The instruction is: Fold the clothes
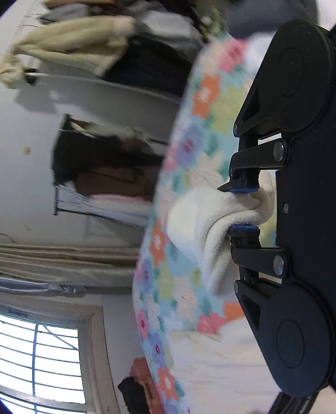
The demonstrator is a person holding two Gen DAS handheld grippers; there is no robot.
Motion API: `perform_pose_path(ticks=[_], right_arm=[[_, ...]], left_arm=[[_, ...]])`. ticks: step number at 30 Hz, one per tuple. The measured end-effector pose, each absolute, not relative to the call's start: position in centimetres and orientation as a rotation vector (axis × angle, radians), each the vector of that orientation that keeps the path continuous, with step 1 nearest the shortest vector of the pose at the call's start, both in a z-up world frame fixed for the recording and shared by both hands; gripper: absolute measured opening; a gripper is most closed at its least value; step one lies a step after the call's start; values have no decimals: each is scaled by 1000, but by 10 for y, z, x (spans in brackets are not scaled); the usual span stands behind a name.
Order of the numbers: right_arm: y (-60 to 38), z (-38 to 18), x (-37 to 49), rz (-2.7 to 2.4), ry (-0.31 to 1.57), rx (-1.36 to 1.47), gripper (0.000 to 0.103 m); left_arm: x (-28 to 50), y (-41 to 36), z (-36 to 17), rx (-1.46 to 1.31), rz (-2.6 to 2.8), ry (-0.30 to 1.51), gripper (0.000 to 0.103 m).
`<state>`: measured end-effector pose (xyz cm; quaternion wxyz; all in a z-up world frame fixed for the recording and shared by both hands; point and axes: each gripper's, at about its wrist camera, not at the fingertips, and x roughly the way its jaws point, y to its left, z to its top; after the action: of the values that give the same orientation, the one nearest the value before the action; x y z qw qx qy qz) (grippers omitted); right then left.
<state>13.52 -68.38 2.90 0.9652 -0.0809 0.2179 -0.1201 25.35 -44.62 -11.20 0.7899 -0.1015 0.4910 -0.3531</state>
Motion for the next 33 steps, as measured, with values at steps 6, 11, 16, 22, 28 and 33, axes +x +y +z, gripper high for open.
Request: perform_pose_path(ticks=[6,11,16,22,28,33], right_arm=[[-663,45,149,-368,480,-459,25],[-705,27,212,-357,551,-393,49],[-768,-18,229,-485,624,-67,62],[-807,-48,186,-540,544,338,63],[-818,-72,181,-569,602,464,65],[-822,-104,200,-504,734,573,77]], left_arm=[[254,-447,-113,-216,-759,1058,63],[253,-448,-113,-210,-765,1057,63],[252,-449,-113,-198,-767,1053,65],[257,-442,-117,-267,-761,1073,65],[266,-434,-121,-361,-773,1100,65],[268,-435,-123,-374,-776,1102,65]])
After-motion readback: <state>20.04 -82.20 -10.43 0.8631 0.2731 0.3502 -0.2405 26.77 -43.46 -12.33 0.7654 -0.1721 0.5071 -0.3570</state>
